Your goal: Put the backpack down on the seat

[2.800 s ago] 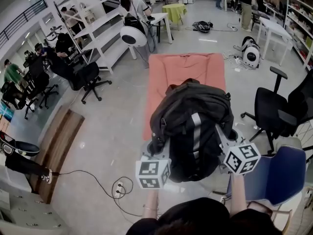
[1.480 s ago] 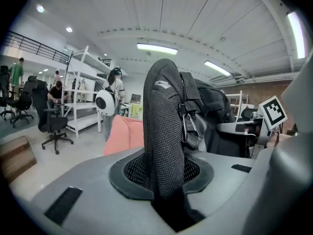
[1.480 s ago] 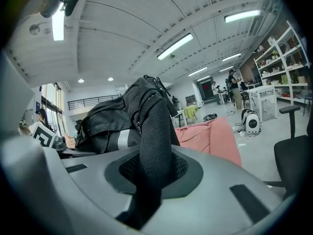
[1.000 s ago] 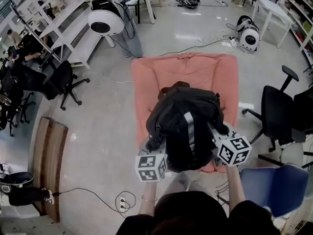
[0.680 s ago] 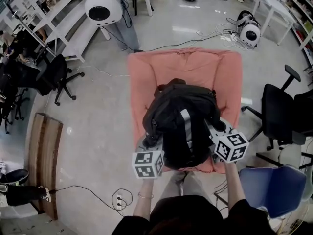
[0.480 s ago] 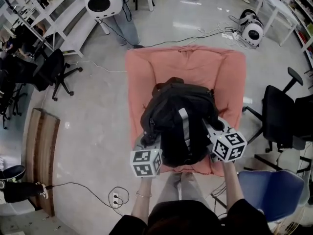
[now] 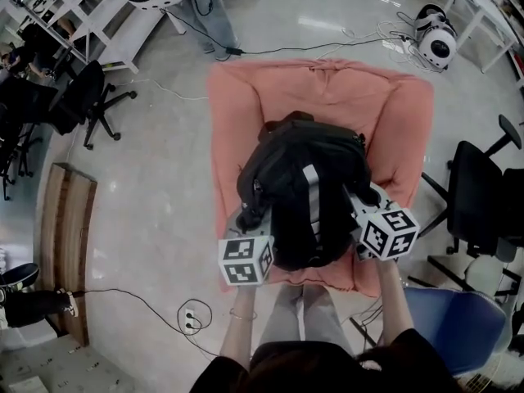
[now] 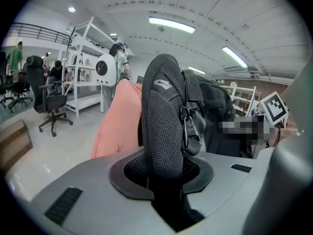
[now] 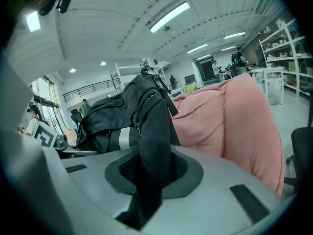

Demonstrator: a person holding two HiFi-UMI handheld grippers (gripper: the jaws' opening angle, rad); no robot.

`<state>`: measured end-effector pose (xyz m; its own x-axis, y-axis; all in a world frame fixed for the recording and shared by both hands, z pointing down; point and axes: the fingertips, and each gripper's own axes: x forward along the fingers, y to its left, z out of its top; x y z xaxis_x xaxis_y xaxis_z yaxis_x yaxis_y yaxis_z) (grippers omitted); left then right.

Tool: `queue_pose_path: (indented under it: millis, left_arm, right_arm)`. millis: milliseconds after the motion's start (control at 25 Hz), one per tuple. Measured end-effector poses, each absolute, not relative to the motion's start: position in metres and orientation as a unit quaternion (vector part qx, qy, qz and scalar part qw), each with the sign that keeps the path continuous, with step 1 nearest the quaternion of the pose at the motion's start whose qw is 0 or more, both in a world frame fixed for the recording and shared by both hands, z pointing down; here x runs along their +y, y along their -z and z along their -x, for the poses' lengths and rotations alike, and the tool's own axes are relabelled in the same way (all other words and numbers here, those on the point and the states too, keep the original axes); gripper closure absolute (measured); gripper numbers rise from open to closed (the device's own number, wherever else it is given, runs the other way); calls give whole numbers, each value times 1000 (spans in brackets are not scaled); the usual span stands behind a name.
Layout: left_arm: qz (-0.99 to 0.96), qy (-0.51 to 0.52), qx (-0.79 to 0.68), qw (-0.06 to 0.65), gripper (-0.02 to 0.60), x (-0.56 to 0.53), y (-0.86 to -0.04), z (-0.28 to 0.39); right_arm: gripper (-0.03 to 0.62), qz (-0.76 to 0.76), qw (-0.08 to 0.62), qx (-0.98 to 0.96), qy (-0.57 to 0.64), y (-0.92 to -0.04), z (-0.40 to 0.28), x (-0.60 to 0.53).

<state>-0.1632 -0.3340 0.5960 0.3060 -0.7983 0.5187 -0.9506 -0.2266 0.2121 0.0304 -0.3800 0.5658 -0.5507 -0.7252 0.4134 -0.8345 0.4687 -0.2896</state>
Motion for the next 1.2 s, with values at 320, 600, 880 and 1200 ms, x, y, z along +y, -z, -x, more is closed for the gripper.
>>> queue_pose_path:
  millis: [320,600,880,1200]
  left_arm:
    - [-764,-151,-577,245,469,-367,-604,162]
    - [-762,-152,-581,241,468,-397,-613,166]
    - [-758,-154,-586,243,463,-421,-621,172]
    - [-752,-168,-587,248,446,-441,-633,179]
  right_arm:
    - [533,-457,127,-850,-228,-578,-30,-417]
    - [533,-450,141,-854,-218,-589,-24,-449]
    - [533,-445,149,-857,-214,-599,-18,-476]
    - [533,-458,154,-849,-215,-610,-12,-497]
